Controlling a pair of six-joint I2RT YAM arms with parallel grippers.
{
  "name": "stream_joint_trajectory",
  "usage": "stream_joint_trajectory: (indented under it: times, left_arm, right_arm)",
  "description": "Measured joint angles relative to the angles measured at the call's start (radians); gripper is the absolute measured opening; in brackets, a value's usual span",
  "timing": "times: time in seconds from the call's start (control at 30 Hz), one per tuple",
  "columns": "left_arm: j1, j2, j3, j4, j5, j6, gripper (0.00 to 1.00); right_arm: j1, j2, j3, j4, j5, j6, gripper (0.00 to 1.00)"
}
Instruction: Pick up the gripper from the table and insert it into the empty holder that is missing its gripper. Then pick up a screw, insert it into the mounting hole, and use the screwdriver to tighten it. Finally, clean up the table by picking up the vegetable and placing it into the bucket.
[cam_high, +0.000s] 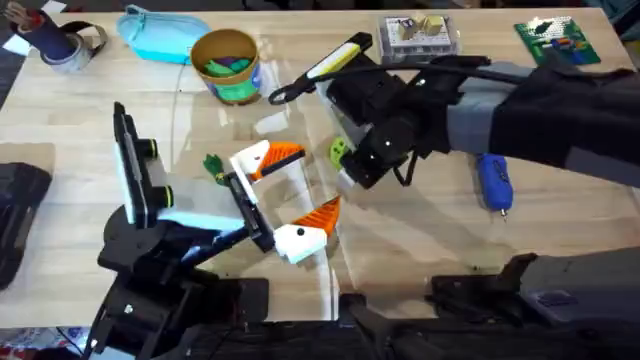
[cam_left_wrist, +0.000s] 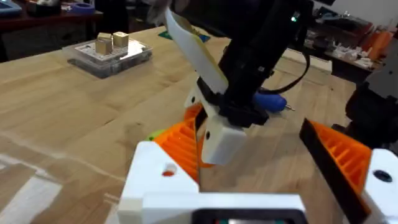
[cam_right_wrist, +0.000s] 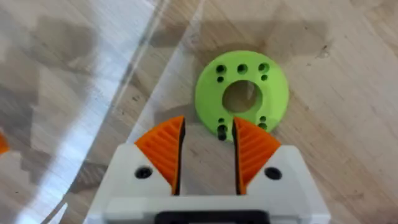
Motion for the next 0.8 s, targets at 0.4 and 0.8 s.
stream_joint_trajectory:
  times: [0.4, 0.8]
  left_arm:
    - [0.000, 0.000, 0.000, 0.000, 0.000, 0.000, 0.990]
    - [0.000, 0.000, 0.000, 0.000, 0.000, 0.000, 0.990]
  right_arm:
    - [0.000, 0.016, 0.000, 0.032, 0.000, 0.008, 0.382]
    - [0.000, 0.016, 0.000, 0.018, 0.000, 0.008, 0.283]
